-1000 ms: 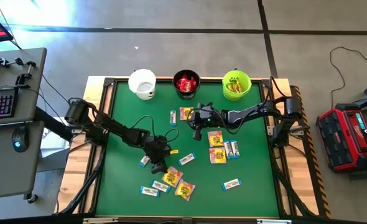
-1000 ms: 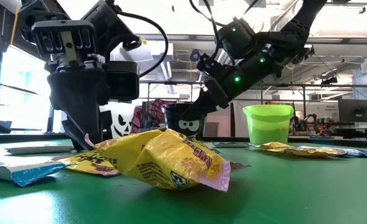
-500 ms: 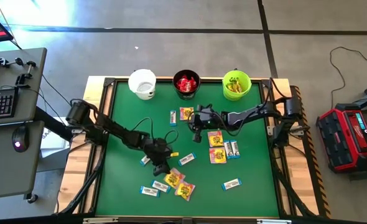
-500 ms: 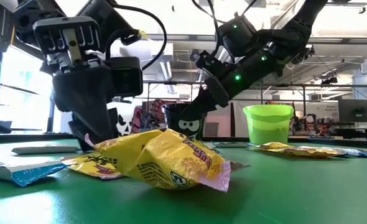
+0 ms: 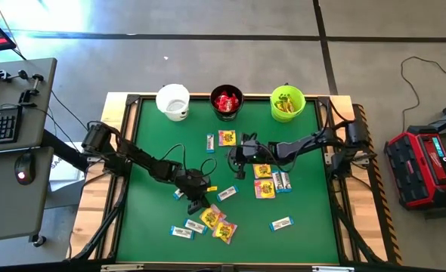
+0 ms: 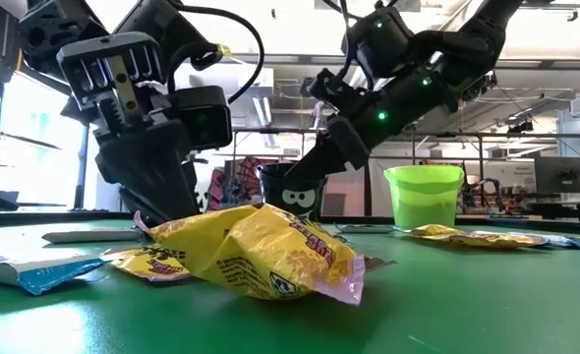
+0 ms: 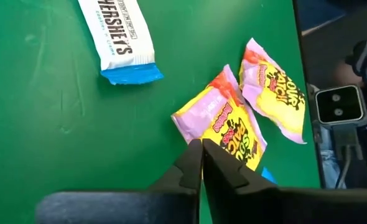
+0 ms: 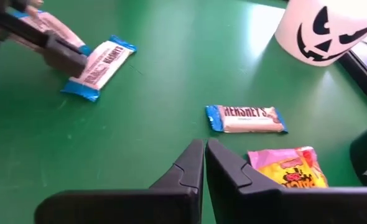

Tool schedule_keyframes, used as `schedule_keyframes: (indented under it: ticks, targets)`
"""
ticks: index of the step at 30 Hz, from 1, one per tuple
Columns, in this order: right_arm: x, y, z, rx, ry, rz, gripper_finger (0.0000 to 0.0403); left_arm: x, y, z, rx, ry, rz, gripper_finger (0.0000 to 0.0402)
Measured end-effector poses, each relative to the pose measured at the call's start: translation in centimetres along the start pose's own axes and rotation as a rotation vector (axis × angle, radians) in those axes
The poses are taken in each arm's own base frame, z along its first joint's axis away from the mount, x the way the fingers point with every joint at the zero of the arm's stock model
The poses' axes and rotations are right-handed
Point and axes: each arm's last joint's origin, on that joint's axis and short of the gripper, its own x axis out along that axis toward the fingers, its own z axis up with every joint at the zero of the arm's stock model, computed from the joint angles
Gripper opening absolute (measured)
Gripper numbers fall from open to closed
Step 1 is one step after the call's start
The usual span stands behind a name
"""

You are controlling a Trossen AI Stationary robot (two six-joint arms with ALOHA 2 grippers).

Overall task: Sort candy by brand, put in halloween buckets
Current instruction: Put the yellow candy into the green bucket

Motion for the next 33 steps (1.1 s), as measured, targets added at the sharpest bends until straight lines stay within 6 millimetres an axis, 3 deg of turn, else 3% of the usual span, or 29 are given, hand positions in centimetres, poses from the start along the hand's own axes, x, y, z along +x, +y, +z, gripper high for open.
schedule_keyframes:
  ticks: [14, 17, 23, 27, 33]
  targets:
    - [-1.0, 1.0, 0.1, -0.035, 0.062, -0.006, 0.0007, -2.0, 0.3, 1.0, 0.068, 0.016, 0.005, 0.0000]
    - [-1.6, 1.8, 0.4, -0.072, 0.061, 0.096, 0.0007, -1.9, 0.3, 0.9, 0.026, 0.047, -0.037, 0.0008]
    - [-2.6, 5.2, 0.5, -0.084, 0.011, 0.546, 0.0007, -1.8, 0.2, 0.8, 0.004, 0.068, -0.076, 0.0046]
    - [-3.2, 7.3, 0.6, -0.067, 0.027, 0.533, 0.0007, -1.8, -0.2, 1.0, -0.021, 0.064, -0.120, 0.0080]
    - [-3.6, 8.4, 0.7, -0.048, 0.037, 0.412, 0.0007, -1.5, -0.9, 0.4, -0.049, 0.065, -0.089, 0.0130]
